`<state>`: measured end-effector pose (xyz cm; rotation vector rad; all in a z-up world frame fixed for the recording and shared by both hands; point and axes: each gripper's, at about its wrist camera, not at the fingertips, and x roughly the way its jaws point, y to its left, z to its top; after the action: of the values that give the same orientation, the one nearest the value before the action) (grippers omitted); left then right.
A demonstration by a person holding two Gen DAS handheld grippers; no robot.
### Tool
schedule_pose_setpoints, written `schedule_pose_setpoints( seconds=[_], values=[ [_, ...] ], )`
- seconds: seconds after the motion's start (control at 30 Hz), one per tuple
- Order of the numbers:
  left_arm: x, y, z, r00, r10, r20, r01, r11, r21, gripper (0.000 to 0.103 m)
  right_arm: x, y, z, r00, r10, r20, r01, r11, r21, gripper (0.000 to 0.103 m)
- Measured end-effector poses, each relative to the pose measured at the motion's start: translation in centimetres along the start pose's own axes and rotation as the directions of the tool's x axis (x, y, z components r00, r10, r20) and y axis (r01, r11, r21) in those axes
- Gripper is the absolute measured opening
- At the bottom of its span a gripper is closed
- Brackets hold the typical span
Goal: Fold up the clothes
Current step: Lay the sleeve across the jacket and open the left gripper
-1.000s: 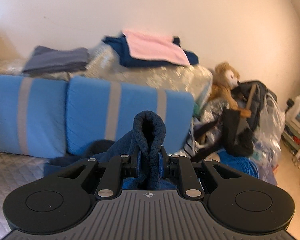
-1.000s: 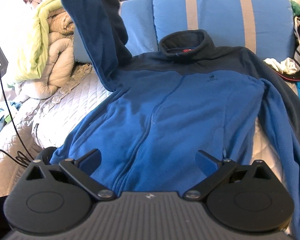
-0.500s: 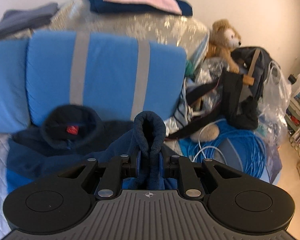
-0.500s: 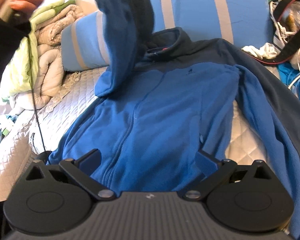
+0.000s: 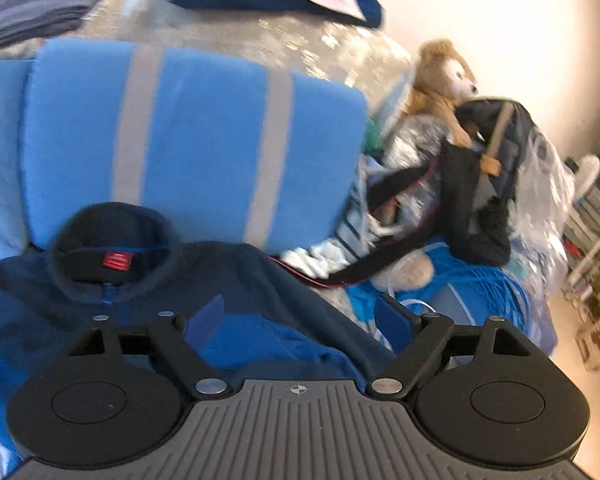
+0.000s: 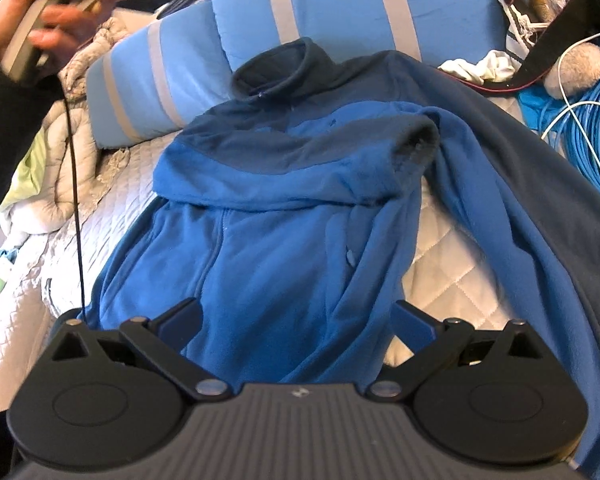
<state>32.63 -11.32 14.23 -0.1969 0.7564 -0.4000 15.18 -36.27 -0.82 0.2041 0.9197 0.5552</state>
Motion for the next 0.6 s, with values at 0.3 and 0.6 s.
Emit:
schedule_pose_setpoints(
  seconds=[0.3,0.6],
  values=[
    [-5.2,10.8,-3.4,0.994,0.107,-0.004,-0.107,0.988,-0.111,0.084,4.1,-6.6,3.9,0.979,0.101,0.174,-0.156,0.930,0.334,0.101],
    [-8.6,16.4,-7.6,0.990,0.139,-0.027,-0.141,0.980,-0.140,0.084,9.1,-11.0,6.4,0.978,0.095,0.188,-0.199,0.712,0.673,0.095]
  ],
)
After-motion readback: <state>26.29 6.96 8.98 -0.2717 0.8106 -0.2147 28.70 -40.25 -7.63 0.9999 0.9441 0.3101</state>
